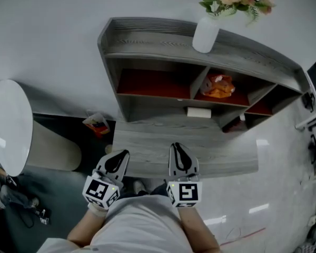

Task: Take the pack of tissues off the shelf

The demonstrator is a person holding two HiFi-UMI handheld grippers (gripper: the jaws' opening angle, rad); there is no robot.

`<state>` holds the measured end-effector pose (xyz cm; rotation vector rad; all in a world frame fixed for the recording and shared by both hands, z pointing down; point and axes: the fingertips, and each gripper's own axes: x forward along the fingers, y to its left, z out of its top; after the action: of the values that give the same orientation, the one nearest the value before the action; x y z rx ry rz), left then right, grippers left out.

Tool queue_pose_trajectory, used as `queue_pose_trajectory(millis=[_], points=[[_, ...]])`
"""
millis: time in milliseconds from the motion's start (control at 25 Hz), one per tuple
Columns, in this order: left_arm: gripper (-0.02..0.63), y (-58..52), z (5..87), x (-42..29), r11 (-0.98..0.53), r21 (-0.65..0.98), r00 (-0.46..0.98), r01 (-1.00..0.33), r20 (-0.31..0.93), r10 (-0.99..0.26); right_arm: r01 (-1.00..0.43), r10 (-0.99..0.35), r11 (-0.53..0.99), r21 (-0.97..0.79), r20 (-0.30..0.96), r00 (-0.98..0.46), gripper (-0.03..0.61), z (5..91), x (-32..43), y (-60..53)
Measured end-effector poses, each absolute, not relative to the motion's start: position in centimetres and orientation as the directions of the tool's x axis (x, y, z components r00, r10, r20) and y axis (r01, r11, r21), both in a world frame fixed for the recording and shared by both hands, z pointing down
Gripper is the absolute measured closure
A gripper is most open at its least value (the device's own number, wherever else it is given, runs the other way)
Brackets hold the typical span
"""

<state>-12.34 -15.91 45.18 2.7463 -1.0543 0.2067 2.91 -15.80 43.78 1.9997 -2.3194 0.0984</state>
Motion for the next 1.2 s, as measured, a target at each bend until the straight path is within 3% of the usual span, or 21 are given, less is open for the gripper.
queue_pose_trajectory(millis=[480,720,1040,1200], points=[[0.597,-20.3,44.9,-7.9,-0.786,0.110,0.784,-0.609,0.231,-0.576,-0.996,-0.994,-0.073,0.058,0.081,0.078,0.545,41.8,14.0,-21.4],[0.597,-23.1,44.0,-5.6,-0.776,0.099,0.773,-0.622,0.236,-0.589,-0.989,-0.984,-0.133,0.064,0.113,0.139,0.432,40.7,20.2,-25.0],[0.597,-25.7,44.3,-3.3,-0.749,0.083,0.741,-0.657,0.253,-0.622,-0.987,-0.977,-0.125,0.098,0.162,0.140,0.349,40.7,25.4,-30.5],[0.597,-26.6,44.5,-3.1,-0.725,0.080,0.715,-0.684,0.272,-0.644,-0.988,-0.975,-0.125,0.092,0.174,0.139,0.337,41.3,26.8,-32.9]])
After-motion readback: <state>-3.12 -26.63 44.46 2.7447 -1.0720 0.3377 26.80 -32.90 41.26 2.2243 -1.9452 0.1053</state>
